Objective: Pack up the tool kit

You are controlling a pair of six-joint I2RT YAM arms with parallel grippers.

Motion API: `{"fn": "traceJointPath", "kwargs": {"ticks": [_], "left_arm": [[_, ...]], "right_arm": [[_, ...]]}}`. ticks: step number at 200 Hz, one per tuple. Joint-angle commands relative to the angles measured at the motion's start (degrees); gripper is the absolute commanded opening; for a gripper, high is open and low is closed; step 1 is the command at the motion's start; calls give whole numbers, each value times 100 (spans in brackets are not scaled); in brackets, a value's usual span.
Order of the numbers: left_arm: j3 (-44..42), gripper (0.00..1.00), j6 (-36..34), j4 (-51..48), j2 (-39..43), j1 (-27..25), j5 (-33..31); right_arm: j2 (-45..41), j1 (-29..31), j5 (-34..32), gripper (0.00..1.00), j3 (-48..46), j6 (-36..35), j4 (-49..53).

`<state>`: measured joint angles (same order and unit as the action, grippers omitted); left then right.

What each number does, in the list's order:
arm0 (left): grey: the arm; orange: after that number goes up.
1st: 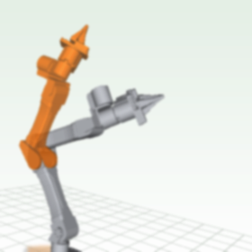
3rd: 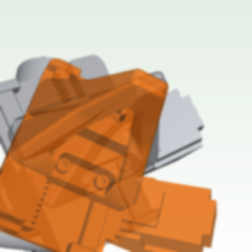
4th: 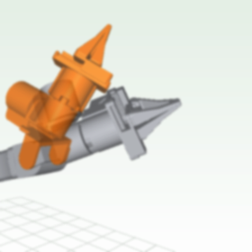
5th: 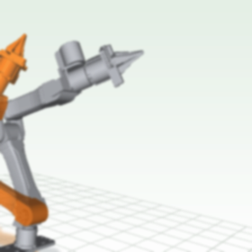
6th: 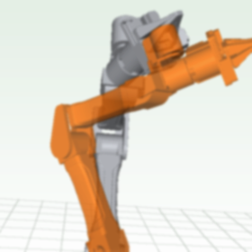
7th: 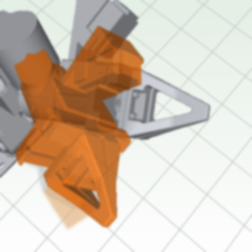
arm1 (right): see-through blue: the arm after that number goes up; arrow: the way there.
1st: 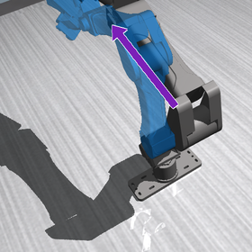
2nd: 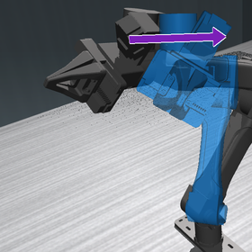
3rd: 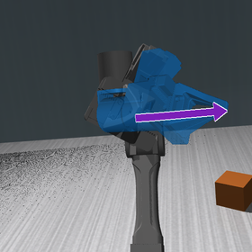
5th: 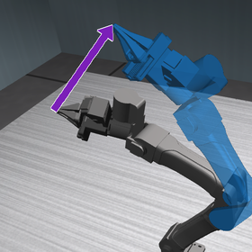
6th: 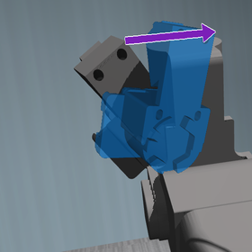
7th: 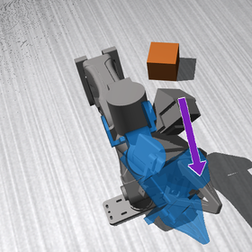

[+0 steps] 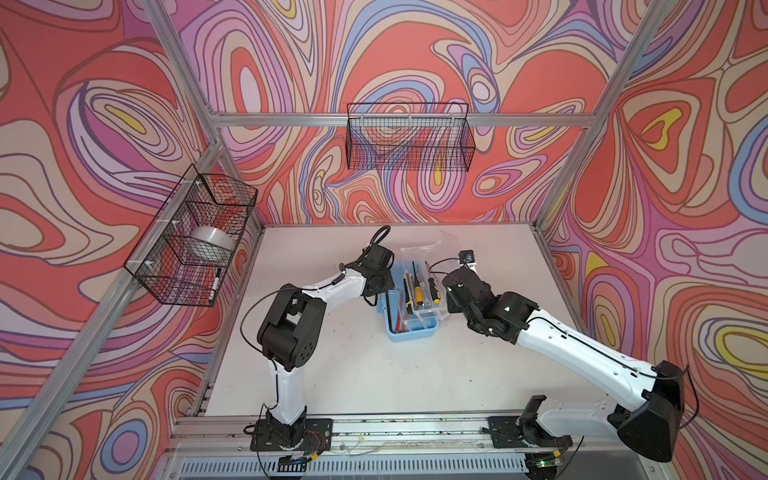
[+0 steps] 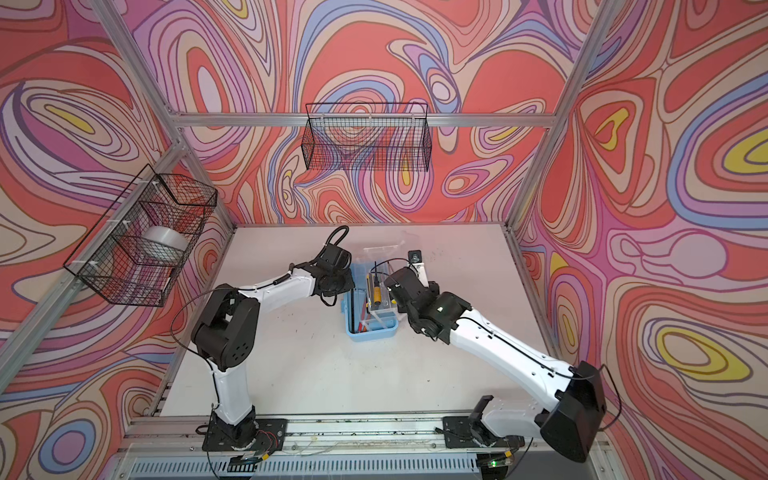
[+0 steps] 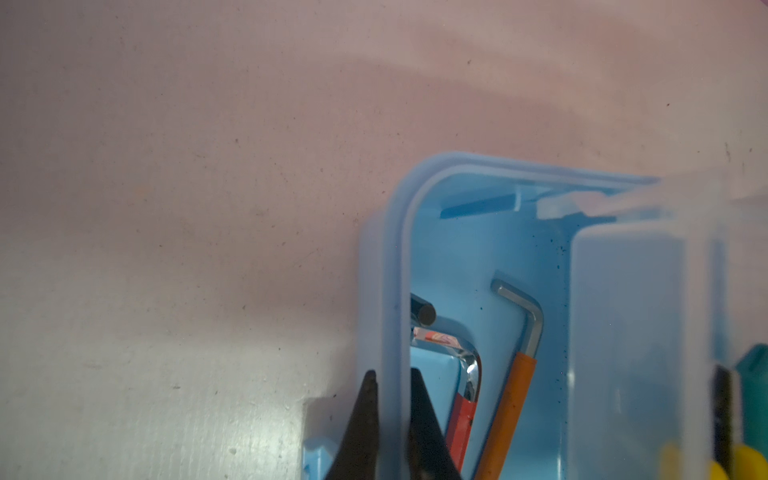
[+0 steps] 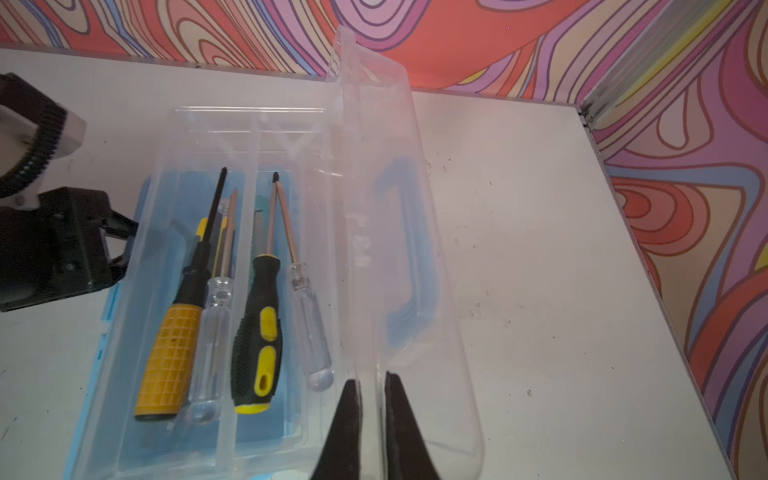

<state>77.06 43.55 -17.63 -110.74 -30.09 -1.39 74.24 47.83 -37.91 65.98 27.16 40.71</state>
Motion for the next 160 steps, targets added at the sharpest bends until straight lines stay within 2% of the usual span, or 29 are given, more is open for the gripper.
{"fn": "traceJointPath", "kwargs": {"ticks": [1,63,82,95,118,132,160], "left_arm": [[-86,0,136,172,218,-279,422],[-121,0,211,207,338,-272,503],[-69,0,207,413,381,-274,631],[-25,5,174,367,420,-270,623],[-15,20,102,288,544,-270,435],[-24,22,75,113,616,-265,344],[-59,33,62,27,787,-237,203]], "right_arm": [[315,568,603,0,315,384,-360],[787,1209,877,0,668,518,-507],[823,1258,1071,12,689,553,-617],[813,1260,1199,20,681,549,-722],[836,1265,1396,31,698,484,-831],[850,1264,1535,32,734,492,-888],[752,1266,1581,32,663,492,-1004]]}}
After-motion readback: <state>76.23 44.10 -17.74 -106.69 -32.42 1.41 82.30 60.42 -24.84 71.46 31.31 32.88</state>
